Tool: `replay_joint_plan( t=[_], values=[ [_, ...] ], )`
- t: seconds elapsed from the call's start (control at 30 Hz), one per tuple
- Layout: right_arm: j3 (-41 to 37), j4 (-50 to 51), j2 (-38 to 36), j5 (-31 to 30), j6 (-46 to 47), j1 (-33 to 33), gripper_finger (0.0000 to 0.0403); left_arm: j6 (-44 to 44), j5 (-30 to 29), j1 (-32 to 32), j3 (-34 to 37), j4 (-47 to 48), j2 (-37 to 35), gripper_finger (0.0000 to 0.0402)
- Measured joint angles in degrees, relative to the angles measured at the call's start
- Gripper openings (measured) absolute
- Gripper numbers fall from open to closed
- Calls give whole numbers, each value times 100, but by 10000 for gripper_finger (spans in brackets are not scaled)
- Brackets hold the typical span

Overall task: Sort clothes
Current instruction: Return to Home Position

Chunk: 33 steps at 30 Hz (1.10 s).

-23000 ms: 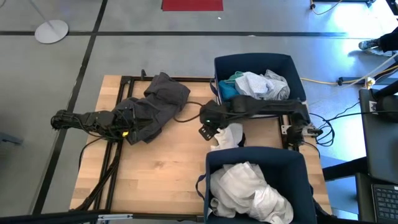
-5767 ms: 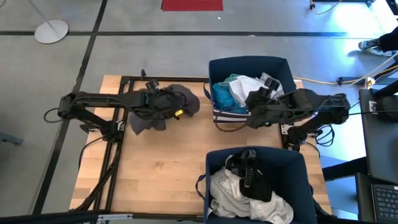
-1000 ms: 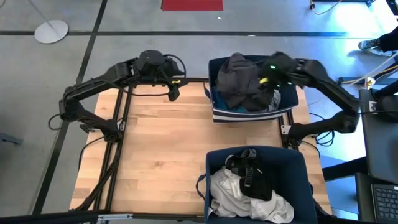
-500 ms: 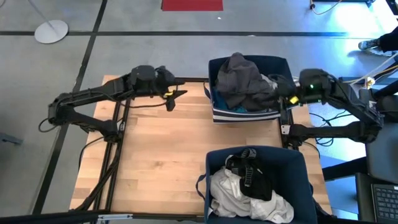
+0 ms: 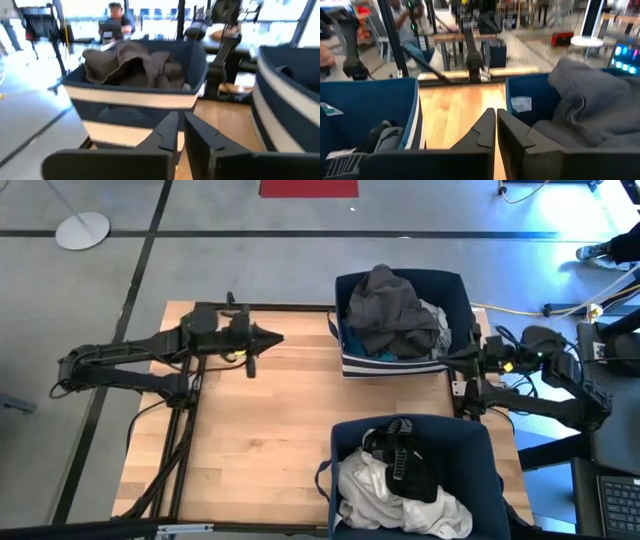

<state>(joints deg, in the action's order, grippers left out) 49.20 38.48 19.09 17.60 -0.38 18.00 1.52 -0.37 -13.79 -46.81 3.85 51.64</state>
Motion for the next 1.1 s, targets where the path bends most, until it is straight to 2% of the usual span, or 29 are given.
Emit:
replay_joint_plan(
  t=[0.13,0.53,0.67,0.83,0.9,1.03,1.1],
  values=[
    [-605,-383,-579,-6,15,0,8,24,-1,160,603,-676,-498,3],
    [-1736,-902,-1884,-410,300,0,13,-73,-180,346,1785,-1324,-1492,1],
    [-1788,-1114,-1887,-453,469,0,14,-111,-198,346,2029,-1373,-1691,5],
    [-1813,-1212,-1873,-908,994,1,14,-131,-200,344,2208,-1384,-1883,5],
    [-1839,-1203,-1879,-719,1068,2,14,-129,-200,344,2219,-1337,-1928,2],
    [-1973,-1461,-1878,102,1069,0,14,-70,-199,344,2219,-1343,-2014,2],
    [-2029,-1693,-1890,172,1080,0,14,-18,-200,344,2219,-1343,-2061,3]
  ],
)
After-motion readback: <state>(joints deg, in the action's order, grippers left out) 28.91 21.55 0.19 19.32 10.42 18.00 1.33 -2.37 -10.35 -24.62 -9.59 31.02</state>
